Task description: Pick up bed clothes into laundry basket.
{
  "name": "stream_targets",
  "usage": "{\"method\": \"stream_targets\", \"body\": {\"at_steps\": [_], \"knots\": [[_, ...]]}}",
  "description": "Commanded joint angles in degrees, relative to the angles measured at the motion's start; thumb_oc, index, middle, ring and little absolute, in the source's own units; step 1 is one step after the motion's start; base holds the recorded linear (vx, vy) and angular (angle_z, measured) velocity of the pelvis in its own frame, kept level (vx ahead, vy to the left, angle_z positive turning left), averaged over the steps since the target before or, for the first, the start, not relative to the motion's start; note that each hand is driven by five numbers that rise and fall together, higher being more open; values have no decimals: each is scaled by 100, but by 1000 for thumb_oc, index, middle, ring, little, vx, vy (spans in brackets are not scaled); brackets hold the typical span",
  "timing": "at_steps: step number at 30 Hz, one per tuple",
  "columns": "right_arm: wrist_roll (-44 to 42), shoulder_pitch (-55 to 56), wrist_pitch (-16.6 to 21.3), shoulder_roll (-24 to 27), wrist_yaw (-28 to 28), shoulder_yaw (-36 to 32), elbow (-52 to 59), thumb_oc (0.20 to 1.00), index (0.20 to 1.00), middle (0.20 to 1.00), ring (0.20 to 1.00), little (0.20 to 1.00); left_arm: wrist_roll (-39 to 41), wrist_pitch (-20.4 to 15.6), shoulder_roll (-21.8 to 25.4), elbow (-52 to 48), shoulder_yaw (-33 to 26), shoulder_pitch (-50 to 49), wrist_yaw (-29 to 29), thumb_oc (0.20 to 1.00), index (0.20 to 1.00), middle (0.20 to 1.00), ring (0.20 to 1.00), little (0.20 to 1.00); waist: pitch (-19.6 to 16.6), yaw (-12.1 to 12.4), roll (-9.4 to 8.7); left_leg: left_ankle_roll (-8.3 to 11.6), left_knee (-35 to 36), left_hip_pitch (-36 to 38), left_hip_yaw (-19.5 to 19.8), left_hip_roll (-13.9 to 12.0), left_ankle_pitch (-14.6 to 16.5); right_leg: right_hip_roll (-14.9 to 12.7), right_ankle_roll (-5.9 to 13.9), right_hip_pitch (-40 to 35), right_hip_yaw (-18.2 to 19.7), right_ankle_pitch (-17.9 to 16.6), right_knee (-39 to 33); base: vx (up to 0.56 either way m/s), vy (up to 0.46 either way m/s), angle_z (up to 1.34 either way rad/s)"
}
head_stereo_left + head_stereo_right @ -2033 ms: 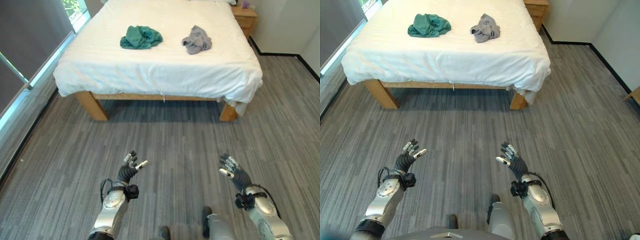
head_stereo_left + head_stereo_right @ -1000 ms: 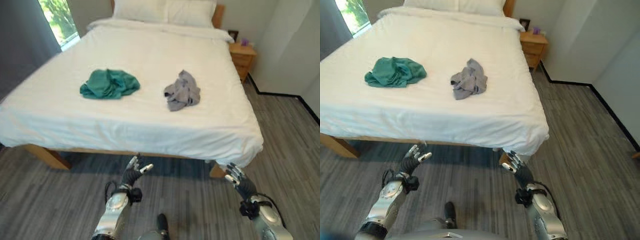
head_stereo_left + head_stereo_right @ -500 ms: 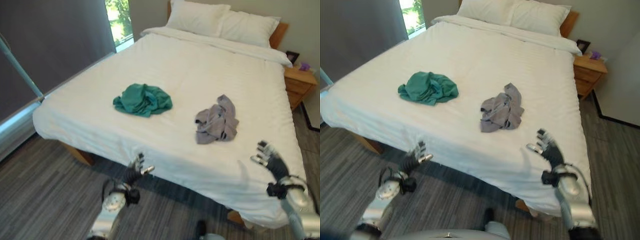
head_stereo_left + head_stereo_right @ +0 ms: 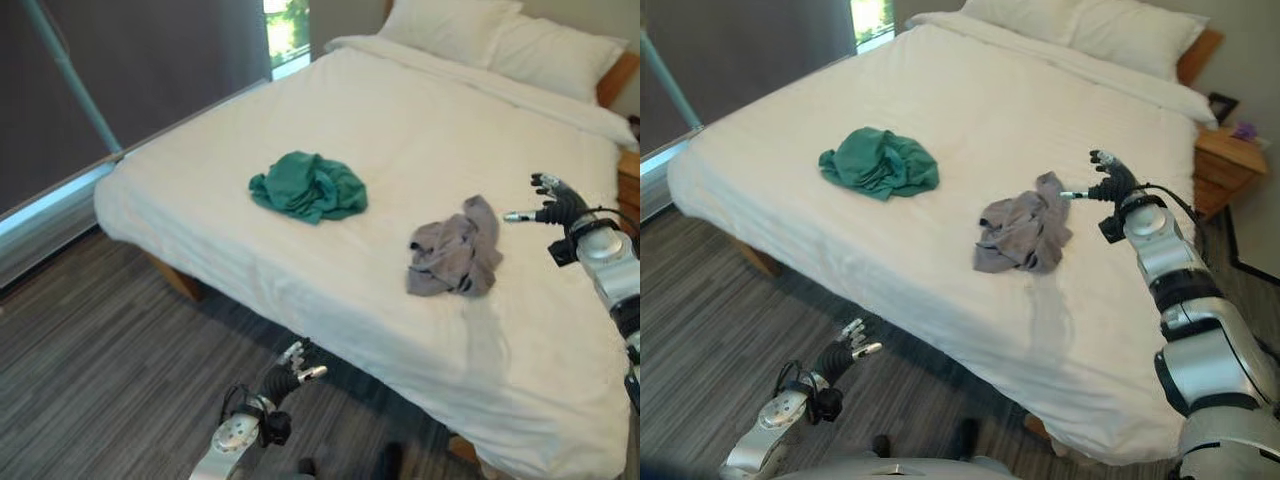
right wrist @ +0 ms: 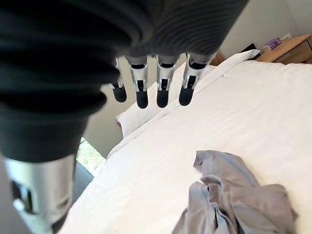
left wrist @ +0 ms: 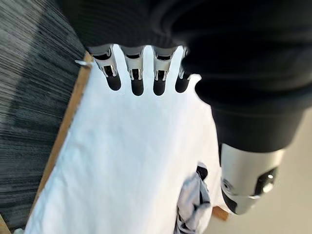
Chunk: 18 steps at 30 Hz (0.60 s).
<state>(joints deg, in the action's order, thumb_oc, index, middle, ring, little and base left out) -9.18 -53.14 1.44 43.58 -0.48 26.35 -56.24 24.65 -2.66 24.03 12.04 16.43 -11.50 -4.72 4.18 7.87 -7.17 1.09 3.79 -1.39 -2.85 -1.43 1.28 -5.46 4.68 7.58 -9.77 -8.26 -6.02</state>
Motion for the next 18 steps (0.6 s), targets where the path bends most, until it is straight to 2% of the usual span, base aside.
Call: {"method": "stream_targets", "body": {"at_steps": [1, 2, 3, 4, 6, 7, 10, 12, 14, 18], "knots": [[651, -1026, -18, 129, -324, 450, -520, 1000, 1000, 1000, 1000, 1000, 279, -249, 210, -476, -47, 353, 143, 1000, 1000, 1000, 1000, 1000, 481, 162, 108, 164, 121, -367, 161, -151, -542, 31, 391, -342, -69, 175, 102, -112, -6, 27], [652, -1047, -11, 122, -324, 462, -537, 1000, 1000, 1000, 1000, 1000, 279, -248, 205, -477, -54, 354, 143, 1000, 1000, 1000, 1000, 1000, 474, 154, 109, 164, 121, -381, 161, -151, -545, 31, 390, -328, -69, 172, 102, -166, -6, 21], [1002, -1228, -77, -52, -436, 630, -962, 1000, 1000, 1000, 1000, 1000, 315, -300, 250, -502, -97, 407, 221, 1000, 1000, 1000, 1000, 1000, 652, 214, 146, 167, 121, -604, 200, -134, -603, 34, 376, -118, -67, 130, 102, -91, 0, 12], [1004, -1243, -70, -60, -438, 639, -978, 1000, 1000, 1000, 1000, 1000, 316, -300, 248, -501, -103, 409, 222, 1000, 1000, 1000, 1000, 1000, 644, 208, 144, 167, 121, -617, 200, -134, -605, 34, 376, -105, -66, 128, 102, -151, 5, 2], [1153, -1378, -76, -248, -515, 712, -1442, 1000, 1000, 1000, 1000, 1000, 389, -377, 250, -449, -117, 538, 346, 1000, 1000, 1000, 1000, 1000, 888, 277, 207, 175, 121, -927, 259, -96, -681, 21, 368, 192, -74, 72, 102, -98, 6, 3], [1153, -1388, -71, -251, -515, 716, -1452, 1000, 1000, 1000, 1000, 1000, 390, -380, 248, -445, -117, 544, 347, 1000, 1000, 1000, 1000, 1000, 875, 272, 205, 175, 121, -948, 261, -95, -685, 20, 367, 211, -76, 70, 102, -97, 11, 10], [1407, -1192, -165, -415, -601, 657, -2007, 1000, 1000, 1000, 1000, 1000, 426, -440, 109, -326, -91, 785, 547, 1000, 1000, 1000, 1000, 1000, 1141, 354, 358, 221, 121, -1384, 325, -32, -787, -20, 385, 615, -93, 7, 102, -78, 26, 8], [1433, -1113, -172, -426, -576, 620, -2074, 1000, 1000, 1000, 1000, 1000, 416, -446, 42, -285, -60, 876, 592, 1000, 1000, 1000, 1000, 1000, 1168, 360, 386, 229, 121, -1458, 326, -19, -794, -28, 387, 689, -94, -3, 102, -14, 9, 3], [1717, -616, -187, -710, -456, 618, -2170, 1000, 1000, 1000, 1000, 1000, 404, -468, -189, -74, 10, 1141, 649, 1000, 1000, 1000, 1000, 1000, 1280, 342, 474, 229, 121, -1521, 303, 20, -784, -37, 388, 753, -76, -11, 102, 26, 28, -4], [1777, -31, -177, -960, -379, 517, -2003, 1000, 1000, 1000, 1000, 1000, 387, -501, -245, 33, -55, 1223, 715, 1000, 1000, 1000, 1000, 1000, 1297, 254, 481, 221, 121, -1451, 282, 30, -751, -34, 378, 712, -37, 11, 102, 37, 19, 0]]}}
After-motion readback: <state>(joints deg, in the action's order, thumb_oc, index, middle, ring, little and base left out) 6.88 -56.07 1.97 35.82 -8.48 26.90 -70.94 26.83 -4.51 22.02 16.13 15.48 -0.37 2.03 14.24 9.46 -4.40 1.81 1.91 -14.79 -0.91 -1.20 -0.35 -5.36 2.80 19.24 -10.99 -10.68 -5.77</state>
